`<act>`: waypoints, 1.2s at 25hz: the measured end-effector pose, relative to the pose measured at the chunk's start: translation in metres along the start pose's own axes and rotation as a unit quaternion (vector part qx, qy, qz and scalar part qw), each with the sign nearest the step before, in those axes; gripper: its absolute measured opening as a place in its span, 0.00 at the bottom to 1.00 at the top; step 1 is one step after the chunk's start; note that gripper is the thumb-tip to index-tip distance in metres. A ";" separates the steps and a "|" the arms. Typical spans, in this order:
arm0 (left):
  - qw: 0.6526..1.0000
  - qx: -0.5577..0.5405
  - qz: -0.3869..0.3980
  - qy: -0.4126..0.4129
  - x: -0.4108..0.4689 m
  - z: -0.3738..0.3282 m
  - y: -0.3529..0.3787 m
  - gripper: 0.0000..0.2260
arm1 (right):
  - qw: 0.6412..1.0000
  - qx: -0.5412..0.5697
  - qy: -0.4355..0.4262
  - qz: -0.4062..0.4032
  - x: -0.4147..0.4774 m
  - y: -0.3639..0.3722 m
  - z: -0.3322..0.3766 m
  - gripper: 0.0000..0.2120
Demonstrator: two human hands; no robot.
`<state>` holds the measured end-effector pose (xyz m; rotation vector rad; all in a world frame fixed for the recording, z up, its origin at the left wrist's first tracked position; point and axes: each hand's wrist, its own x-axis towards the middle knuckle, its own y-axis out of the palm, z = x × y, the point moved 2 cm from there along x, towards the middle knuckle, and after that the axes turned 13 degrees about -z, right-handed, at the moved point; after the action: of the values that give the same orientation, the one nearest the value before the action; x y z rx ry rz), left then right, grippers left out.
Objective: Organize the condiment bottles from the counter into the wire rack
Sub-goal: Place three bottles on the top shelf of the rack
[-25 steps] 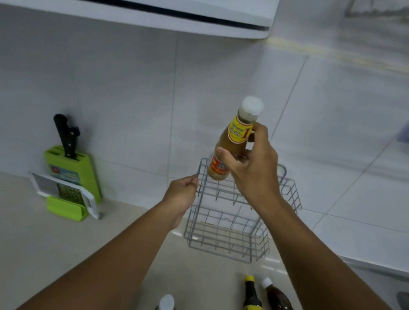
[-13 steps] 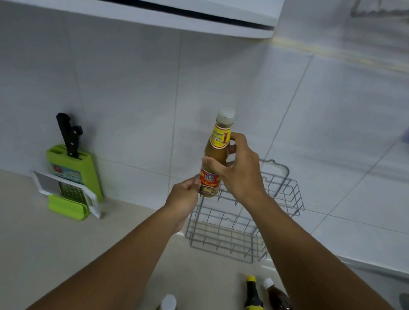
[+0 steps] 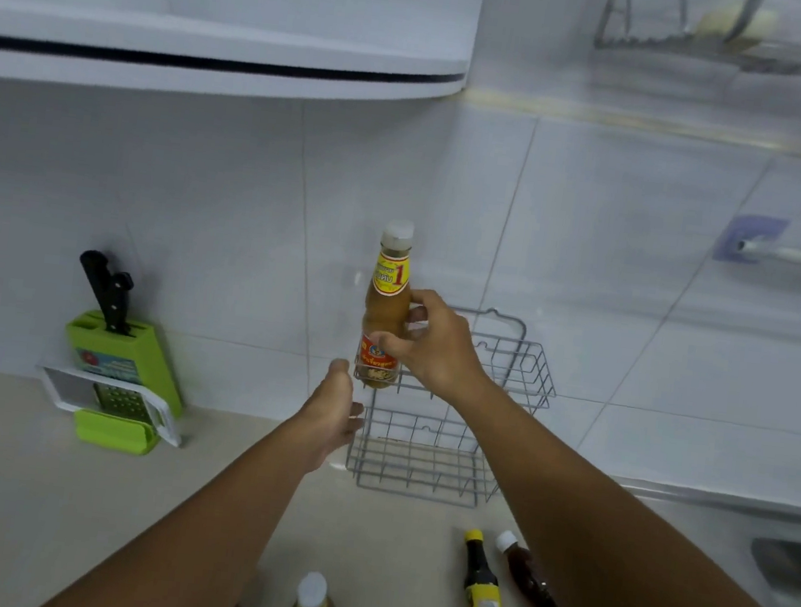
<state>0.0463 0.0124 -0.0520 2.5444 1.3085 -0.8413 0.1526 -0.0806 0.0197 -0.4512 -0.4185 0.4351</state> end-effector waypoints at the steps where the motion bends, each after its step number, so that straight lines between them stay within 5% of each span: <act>1: 1.000 0.030 -0.002 -0.002 -0.005 -0.001 -0.001 0.28 | 1.000 -0.007 0.007 0.014 -0.001 -0.003 -0.003 0.35; 4: 0.984 0.172 0.051 0.020 -0.025 -0.007 0.002 0.22 | 1.000 0.001 0.013 0.011 -0.009 -0.021 -0.014 0.30; 7: 0.942 0.312 0.100 0.076 -0.048 -0.006 0.031 0.17 | 0.995 0.031 -0.008 -0.093 -0.029 -0.054 -0.039 0.15; 10: 0.914 0.363 0.095 0.154 -0.067 0.010 0.081 0.09 | 0.989 0.031 -0.014 -0.147 -0.062 -0.088 -0.087 0.16; 13: 0.902 0.378 0.131 0.164 -0.067 0.053 0.123 0.08 | 0.990 -0.019 0.040 -0.134 -0.099 -0.107 -0.148 0.16; 16: 0.904 0.391 0.130 0.116 -0.056 0.120 0.148 0.21 | 0.982 -0.113 0.135 -0.062 -0.134 -0.112 -0.208 0.09; 19: 0.905 0.411 0.081 0.074 -0.043 0.186 0.161 0.20 | 0.932 -0.252 0.236 0.109 -0.171 -0.109 -0.259 0.25; 21: 0.909 0.412 0.038 0.047 -0.039 0.217 0.166 0.24 | 0.897 -0.333 0.245 0.153 -0.189 -0.107 -0.280 0.31; 25: 0.911 0.407 -0.025 0.058 -0.033 0.245 0.179 0.31 | 0.890 -0.383 0.211 0.127 -0.205 -0.099 -0.302 0.29; 30: 0.930 0.357 -0.024 0.088 -0.034 0.240 0.181 0.22 | 0.915 -0.345 0.189 0.090 -0.209 -0.104 -0.309 0.23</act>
<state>0.0756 -0.2122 -0.2528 3.2048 1.2848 -1.3250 0.1577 -0.3663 -0.2413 -1.2492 -0.1390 0.3563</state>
